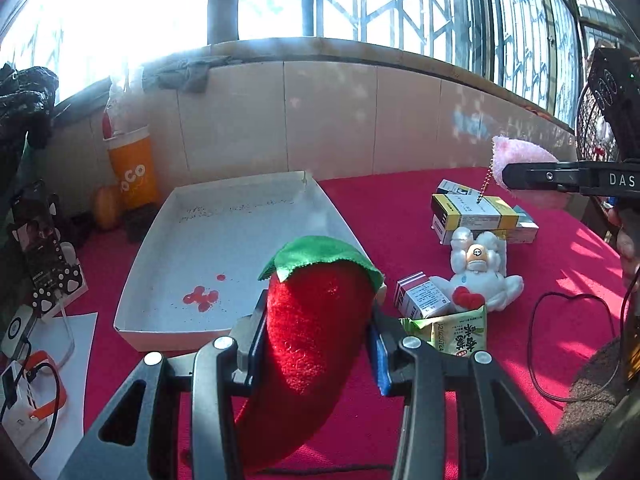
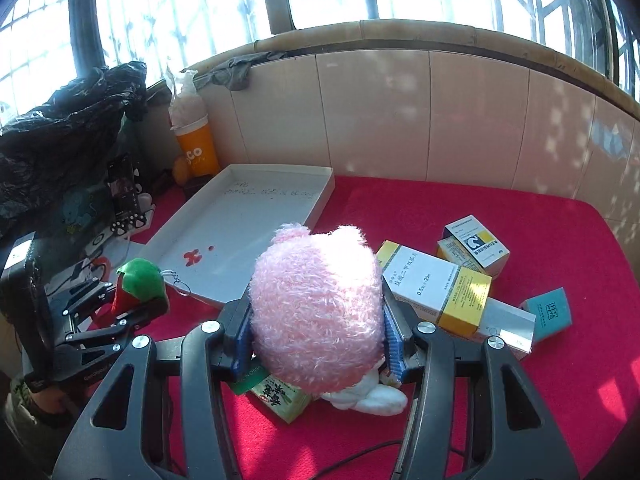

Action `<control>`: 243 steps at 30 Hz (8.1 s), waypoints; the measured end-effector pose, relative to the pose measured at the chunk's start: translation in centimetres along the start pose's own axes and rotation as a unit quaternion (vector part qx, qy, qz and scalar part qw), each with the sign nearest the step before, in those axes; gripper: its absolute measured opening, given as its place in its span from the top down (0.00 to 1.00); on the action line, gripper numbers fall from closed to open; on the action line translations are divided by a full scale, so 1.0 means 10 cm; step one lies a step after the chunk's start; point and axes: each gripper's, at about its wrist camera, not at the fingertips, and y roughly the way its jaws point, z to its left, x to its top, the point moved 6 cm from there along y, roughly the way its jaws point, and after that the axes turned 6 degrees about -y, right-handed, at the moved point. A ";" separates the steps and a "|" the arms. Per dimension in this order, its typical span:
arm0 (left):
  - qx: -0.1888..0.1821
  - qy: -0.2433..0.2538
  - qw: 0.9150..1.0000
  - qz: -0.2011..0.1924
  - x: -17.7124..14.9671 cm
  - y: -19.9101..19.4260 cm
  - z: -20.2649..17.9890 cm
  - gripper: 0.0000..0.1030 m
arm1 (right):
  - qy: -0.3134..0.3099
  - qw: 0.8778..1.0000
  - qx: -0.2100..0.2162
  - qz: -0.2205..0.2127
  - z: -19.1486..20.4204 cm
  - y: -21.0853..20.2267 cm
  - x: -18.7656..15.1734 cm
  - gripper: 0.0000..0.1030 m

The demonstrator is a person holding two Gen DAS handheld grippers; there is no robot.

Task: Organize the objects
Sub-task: 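Carry the chili plush and pink ball with both tools over the white tray, then open both tools to drop the chili plush and pink ball into the tray, then grasp the white bunny plush with the left tool while the right tool grasps the white SANO box, then carry the bunny plush and SANO box with both tools over the white tray, then open both tools to release the bunny plush and SANO box into the tray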

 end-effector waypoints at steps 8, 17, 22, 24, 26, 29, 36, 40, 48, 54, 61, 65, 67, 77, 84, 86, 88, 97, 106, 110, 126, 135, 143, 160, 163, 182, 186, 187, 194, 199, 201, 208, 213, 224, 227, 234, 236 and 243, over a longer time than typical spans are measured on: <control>-0.001 -0.047 0.999 -0.001 0.25 0.15 0.35 0.59 | -0.004 0.999 0.035 0.022 0.28 0.41 0.28 0.50; 0.011 -0.123 0.992 0.031 0.52 0.53 0.91 0.59 | 0.014 0.995 0.071 0.075 0.55 0.94 0.45 0.50; 0.010 -0.149 0.987 0.066 0.63 0.87 1.11 0.59 | 0.018 0.992 0.077 0.098 0.73 1.28 0.53 0.49; 0.017 -0.157 0.985 0.076 0.65 1.01 1.17 0.59 | 0.019 0.992 0.071 0.104 0.76 1.46 0.54 0.49; 0.026 -0.160 0.983 0.081 0.65 1.12 1.20 0.59 | 0.023 0.992 0.064 0.111 0.75 1.62 0.52 0.49; 0.035 -0.173 0.982 0.073 0.65 1.20 1.26 0.57 | 0.031 0.991 0.057 0.120 0.75 1.84 0.49 0.49; 0.093 -0.185 0.978 0.025 0.72 1.11 1.43 0.00 | 0.045 0.992 0.049 0.107 0.71 1.98 0.46 0.16; 0.096 -0.202 0.975 0.003 0.78 0.98 1.48 0.00 | 0.052 0.995 0.038 0.079 0.58 1.79 0.49 0.08; 0.065 -0.179 0.980 -0.055 0.89 0.54 1.08 0.00 | 0.052 0.997 0.046 -0.023 0.39 0.81 0.56 0.08; -0.009 -0.117 0.992 -0.039 0.72 0.47 0.39 0.00 | 0.109 0.990 0.039 -0.086 -0.13 -0.03 0.36 0.08; -0.065 -0.056 0.996 0.017 0.51 0.64 -0.31 0.00 | 0.193 0.976 -0.067 -0.076 -1.05 -0.45 -0.12 0.08; -0.080 -0.007 0.996 0.044 0.34 0.72 -0.62 0.00 | 0.238 0.967 -0.076 -0.051 -1.42 -0.37 -0.38 0.08; -0.090 0.011 0.994 0.057 0.25 0.74 -0.73 0.00 | 0.256 0.963 -0.074 -0.047 -1.55 -0.34 -0.50 0.08; -0.126 0.088 0.983 0.097 -0.01 0.82 -1.16 0.00 | 0.427 0.900 0.081 -0.020 -2.11 0.11 -1.16 0.08; -0.145 0.131 0.974 0.118 -0.05 0.95 -1.51 0.00 | 0.518 0.841 0.154 -0.025 -2.11 0.43 -1.30 0.08; -0.152 0.147 0.970 0.124 -0.07 1.00 -1.64 0.00 | 0.533 0.832 0.153 -0.028 -2.12 0.52 -1.29 0.08; -0.145 0.157 0.968 0.132 -0.09 1.09 -1.73 0.00 | 0.540 0.826 0.156 -0.043 -2.12 0.55 -1.23 0.08; -0.150 0.114 0.962 0.196 -0.19 1.31 -1.79 0.25 | 0.544 0.819 0.175 -0.052 -2.03 0.63 -1.22 0.46; -0.178 0.093 0.968 0.149 -0.10 0.95 -1.74 0.41 | 0.499 0.849 0.134 -0.109 -2.06 0.11 -1.04 0.73; -0.186 0.082 0.972 0.122 0.02 0.77 -1.77 0.41 | 0.492 0.854 0.118 -0.124 -2.08 -0.07 -1.03 0.73; -0.245 0.042 0.969 0.006 0.52 0.18 -1.71 0.41 | 0.391 0.892 0.072 -0.213 -1.89 -0.91 -0.56 0.73; -0.245 0.020 0.969 -0.018 0.61 0.10 -1.56 0.40 | 0.354 0.904 0.073 -0.227 -1.71 -1.08 -0.44 0.73; -0.233 0.003 0.972 -0.034 0.64 0.05 -1.41 0.40 | 0.343 0.910 0.089 -0.215 -1.57 -1.03 -0.37 0.73; -0.207 -0.057 0.975 -0.063 0.70 -0.07 -0.93 0.40 | 0.303 0.930 0.104 -0.178 -1.14 -0.84 -0.13 0.73; -0.197 -0.068 0.976 -0.067 0.72 -0.06 -0.81 0.40 | 0.294 0.934 0.107 -0.170 -1.08 -0.81 -0.08 0.73; -0.092 -0.129 0.982 -0.106 0.73 -0.07 0.10 0.40 | 0.210 0.961 0.128 -0.125 -0.40 -0.47 0.45 0.73; -0.081 -0.140 0.981 -0.106 0.69 -0.05 0.24 0.40 | 0.195 0.966 0.134 -0.108 -0.22 -0.31 0.54 0.73; -0.077 -0.141 0.981 -0.106 0.69 -0.05 0.27 0.40 | 0.191 0.967 0.136 -0.104 -0.18 -0.27 0.55 0.73; -0.020 -0.140 0.985 -0.101 0.69 0.10 0.54 0.40 | 0.139 0.979 0.130 -0.069 0.14 0.05 0.73 0.73; 0.038 -0.129 0.986 -0.096 0.79 0.27 0.79 0.40 | 0.100 0.986 0.127 -0.037 0.37 0.36 0.90 0.73; 0.057 -0.127 0.986 -0.091 0.83 0.36 0.90 0.40 | 0.087 0.987 0.132 -0.023 0.47 0.48 0.95 0.73; 0.110 -0.142 0.981 -0.075 0.90 0.64 1.24 0.40 | 0.072 0.983 0.159 0.050 0.80 1.03 0.93 0.73; 0.134 -0.142 0.978 -0.069 0.95 0.75 1.37 0.40 | 0.085 0.978 0.166 0.099 0.87 1.51 0.87 0.73; 0.148 -0.134 0.978 -0.057 1.04 0.91 1.37 0.40 | 0.108 0.981 0.132 0.091 0.73 2.01 1.08 0.66; 0.150 -0.127 0.979 -0.060 1.06 0.91 1.32 0.40 | 0.117 0.981 0.126 0.085 0.69 2.05 1.12 0.34; 0.147 -0.123 0.979 -0.065 1.12 0.87 1.25 0.40 | 0.124 0.984 0.107 0.068 0.59 2.00 1.14 0.19; 0.148 -0.124 0.979 -0.064 1.13 0.85 1.25 0.38 | 0.127 0.985 0.103 0.062 0.57 1.98 1.16 0.19; 0.155 -0.126 0.978 -0.067 1.12 0.78 1.21 0.00 | 0.128 0.987 0.084 0.040 0.51 1.81 1.18 0.19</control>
